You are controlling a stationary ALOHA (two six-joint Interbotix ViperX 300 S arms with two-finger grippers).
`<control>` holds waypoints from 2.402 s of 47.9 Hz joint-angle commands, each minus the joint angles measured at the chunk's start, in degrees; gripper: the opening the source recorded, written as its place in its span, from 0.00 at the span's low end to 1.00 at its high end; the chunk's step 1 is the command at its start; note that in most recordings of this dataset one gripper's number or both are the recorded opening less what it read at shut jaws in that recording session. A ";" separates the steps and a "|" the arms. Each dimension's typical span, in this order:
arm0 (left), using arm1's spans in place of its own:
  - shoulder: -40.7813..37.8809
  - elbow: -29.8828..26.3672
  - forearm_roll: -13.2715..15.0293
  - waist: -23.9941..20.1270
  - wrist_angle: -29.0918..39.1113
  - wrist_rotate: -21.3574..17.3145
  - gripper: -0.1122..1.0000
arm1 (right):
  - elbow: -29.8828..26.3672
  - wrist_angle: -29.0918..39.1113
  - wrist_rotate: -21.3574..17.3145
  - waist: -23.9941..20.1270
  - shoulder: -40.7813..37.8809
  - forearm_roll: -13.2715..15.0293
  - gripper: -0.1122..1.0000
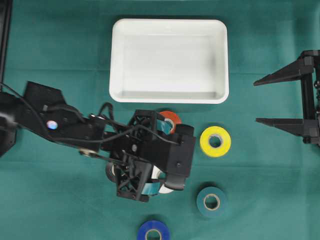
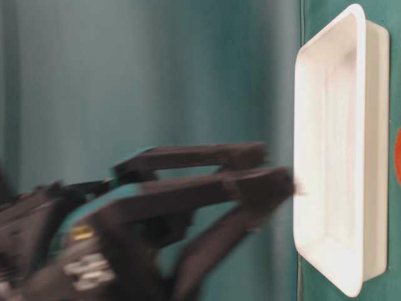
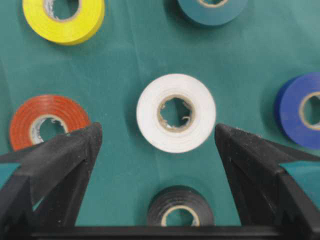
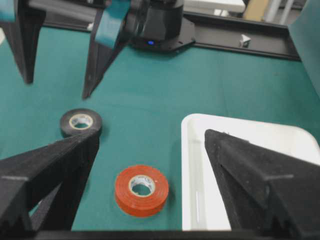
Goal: Pick up the tape from a random location and place it into the white case.
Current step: 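Lower the left gripper and close it on the white tape roll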
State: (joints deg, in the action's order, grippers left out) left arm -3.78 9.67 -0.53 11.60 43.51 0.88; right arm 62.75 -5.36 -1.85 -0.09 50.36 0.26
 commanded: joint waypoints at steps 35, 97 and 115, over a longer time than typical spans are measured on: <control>-10.20 3.25 -0.18 -0.35 -10.81 0.00 1.00 | -1.23 -0.18 0.18 0.09 -1.23 0.18 0.92; -14.94 4.31 -0.26 -0.62 -11.51 -0.97 0.31 | -1.14 -0.18 0.18 0.09 -2.02 0.26 0.92; -14.77 4.13 -0.18 -0.35 -10.90 -0.88 0.31 | -1.14 0.35 0.18 0.09 -2.02 0.26 0.92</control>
State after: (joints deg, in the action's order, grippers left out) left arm -19.95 14.50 -0.62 10.90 32.17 -0.09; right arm 62.75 -5.19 -1.76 -0.09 48.52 0.53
